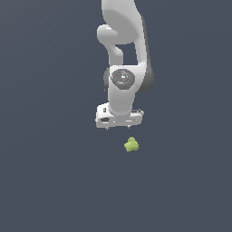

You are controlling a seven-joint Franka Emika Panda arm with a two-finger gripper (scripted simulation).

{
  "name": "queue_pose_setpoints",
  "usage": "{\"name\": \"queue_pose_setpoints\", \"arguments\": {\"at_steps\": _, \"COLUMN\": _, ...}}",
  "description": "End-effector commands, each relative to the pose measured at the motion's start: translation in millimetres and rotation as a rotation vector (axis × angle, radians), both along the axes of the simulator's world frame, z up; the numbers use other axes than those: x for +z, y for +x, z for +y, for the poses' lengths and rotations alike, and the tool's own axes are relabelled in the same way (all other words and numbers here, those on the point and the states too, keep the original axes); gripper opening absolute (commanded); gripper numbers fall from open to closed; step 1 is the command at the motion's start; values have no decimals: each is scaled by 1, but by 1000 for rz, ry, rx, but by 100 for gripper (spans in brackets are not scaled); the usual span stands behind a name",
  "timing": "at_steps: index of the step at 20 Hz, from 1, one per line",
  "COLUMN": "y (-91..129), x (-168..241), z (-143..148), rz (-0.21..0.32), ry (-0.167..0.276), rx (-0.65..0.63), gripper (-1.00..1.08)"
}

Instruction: Pick up the object and move it to a goal position.

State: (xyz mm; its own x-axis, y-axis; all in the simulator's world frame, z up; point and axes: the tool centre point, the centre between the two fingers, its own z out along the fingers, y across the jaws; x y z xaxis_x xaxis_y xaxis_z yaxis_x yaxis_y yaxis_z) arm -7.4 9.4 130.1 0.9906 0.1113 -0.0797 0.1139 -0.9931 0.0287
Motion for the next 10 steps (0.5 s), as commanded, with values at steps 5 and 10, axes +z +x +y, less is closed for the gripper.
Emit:
{"name": "queue_pose_setpoints", "arguments": {"at_steps": 5, "y": 22, "x": -18, "z": 29, "rz": -27, "ry": 20, "rx": 183, "gripper": 100}}
{"name": "queue_pose_setpoints", "arguments": {"at_steps": 10, "y": 36, "x": -31, "z": 50, "rz": -47, "ry": 37, "rx": 309, "gripper": 100}}
